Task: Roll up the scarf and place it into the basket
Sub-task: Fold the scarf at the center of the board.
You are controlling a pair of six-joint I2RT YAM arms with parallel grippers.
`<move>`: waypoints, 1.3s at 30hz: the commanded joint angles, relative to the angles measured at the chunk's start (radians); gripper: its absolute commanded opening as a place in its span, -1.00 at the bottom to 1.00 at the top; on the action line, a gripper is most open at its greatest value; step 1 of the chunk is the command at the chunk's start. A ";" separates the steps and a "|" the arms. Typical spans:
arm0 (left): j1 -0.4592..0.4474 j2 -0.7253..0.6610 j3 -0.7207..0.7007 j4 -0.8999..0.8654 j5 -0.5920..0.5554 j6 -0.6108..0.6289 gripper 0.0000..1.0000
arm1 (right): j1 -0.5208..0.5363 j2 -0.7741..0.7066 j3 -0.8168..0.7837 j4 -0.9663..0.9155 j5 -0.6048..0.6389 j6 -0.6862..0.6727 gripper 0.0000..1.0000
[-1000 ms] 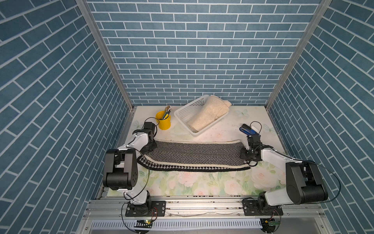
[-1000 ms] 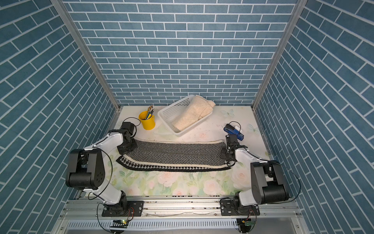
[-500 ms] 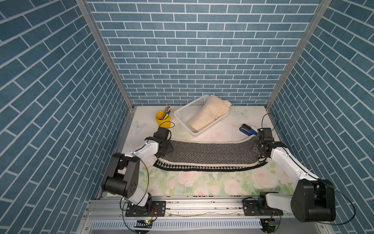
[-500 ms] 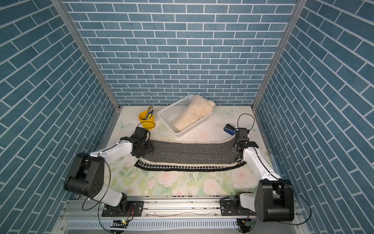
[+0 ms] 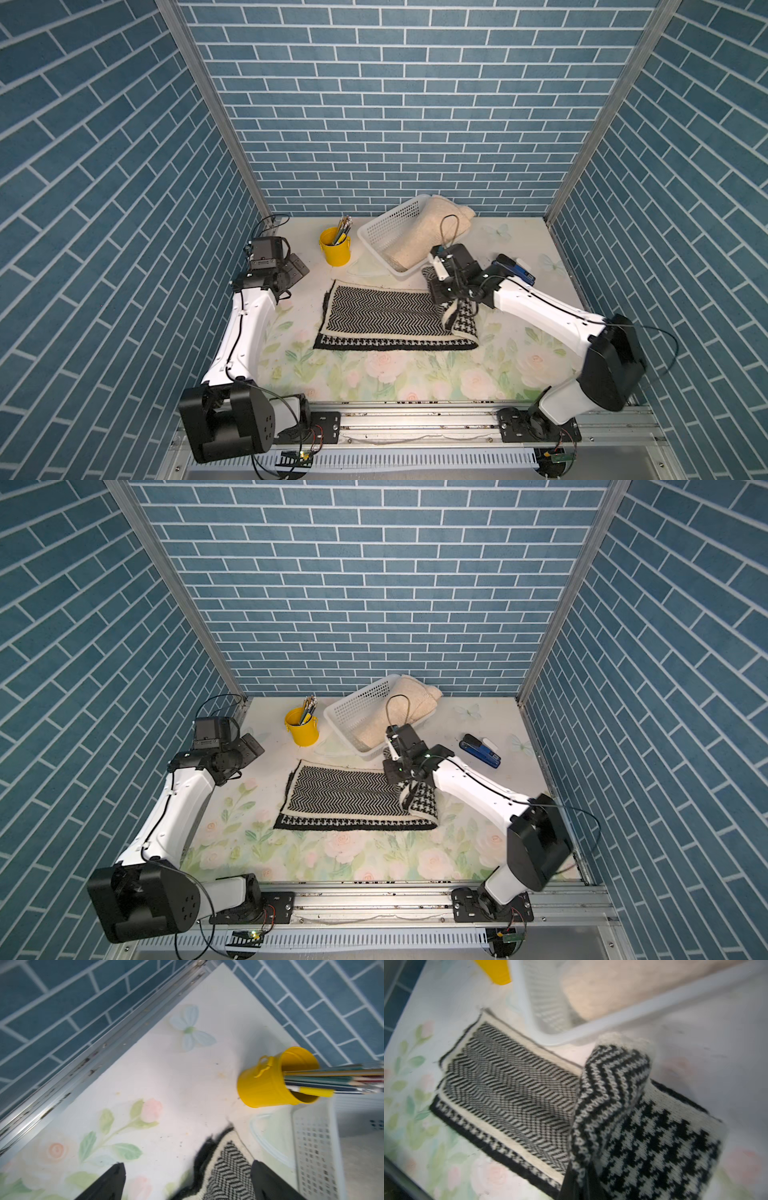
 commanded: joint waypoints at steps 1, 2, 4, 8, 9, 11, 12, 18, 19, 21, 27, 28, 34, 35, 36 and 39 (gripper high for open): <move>0.059 -0.014 -0.014 -0.067 0.024 0.043 1.00 | 0.098 0.139 0.137 0.083 -0.109 0.032 -1.00; 0.073 -0.018 -0.016 -0.067 0.028 0.050 1.00 | 0.125 0.197 0.192 0.093 -0.132 0.035 -1.00; 0.093 -0.021 -0.017 -0.068 0.036 0.059 1.00 | 0.173 0.308 0.315 0.085 -0.156 0.033 -1.00; 0.113 -0.035 -0.016 -0.074 0.045 0.080 1.00 | 0.226 0.549 0.606 0.022 -0.206 0.037 -1.00; 0.121 -0.039 -0.015 -0.078 0.043 0.083 1.00 | 0.237 0.631 0.700 -0.027 -0.210 0.033 -1.00; 0.132 -0.044 -0.015 -0.082 0.047 0.094 0.99 | 0.253 0.731 0.840 -0.071 -0.221 0.036 -1.00; 0.138 -0.049 -0.013 -0.085 0.049 0.099 0.99 | 0.254 0.778 0.900 -0.085 -0.230 0.047 -1.00; 0.147 -0.045 -0.011 -0.084 0.054 0.125 0.99 | 0.250 0.904 1.058 -0.094 -0.237 0.091 -0.88; 0.148 -0.045 -0.013 -0.080 0.057 0.126 0.99 | 0.248 0.909 1.061 -0.091 -0.241 0.098 -0.67; 0.148 -0.044 -0.020 -0.074 0.064 0.126 1.00 | 0.245 0.906 1.050 -0.058 -0.266 0.100 -0.58; 0.148 -0.038 -0.035 -0.065 0.085 0.128 1.00 | 0.242 0.765 0.852 0.135 -0.151 0.173 -1.00; 0.148 -0.042 -0.037 -0.064 0.083 0.128 1.00 | 0.240 0.766 0.851 0.143 -0.179 0.174 -0.97; 0.147 -0.038 -0.047 -0.055 0.116 0.130 1.00 | 0.250 0.749 0.848 0.228 -0.370 0.158 0.23; 0.147 -0.038 -0.048 -0.052 0.126 0.134 1.00 | 0.250 0.694 0.765 0.305 -0.391 0.172 0.49; 0.147 -0.038 -0.052 -0.049 0.136 0.138 1.00 | 0.247 0.620 0.658 0.398 -0.390 0.188 0.65; 0.141 -0.039 -0.067 -0.036 0.183 0.151 0.99 | 0.211 0.444 0.445 0.480 -0.326 0.207 0.69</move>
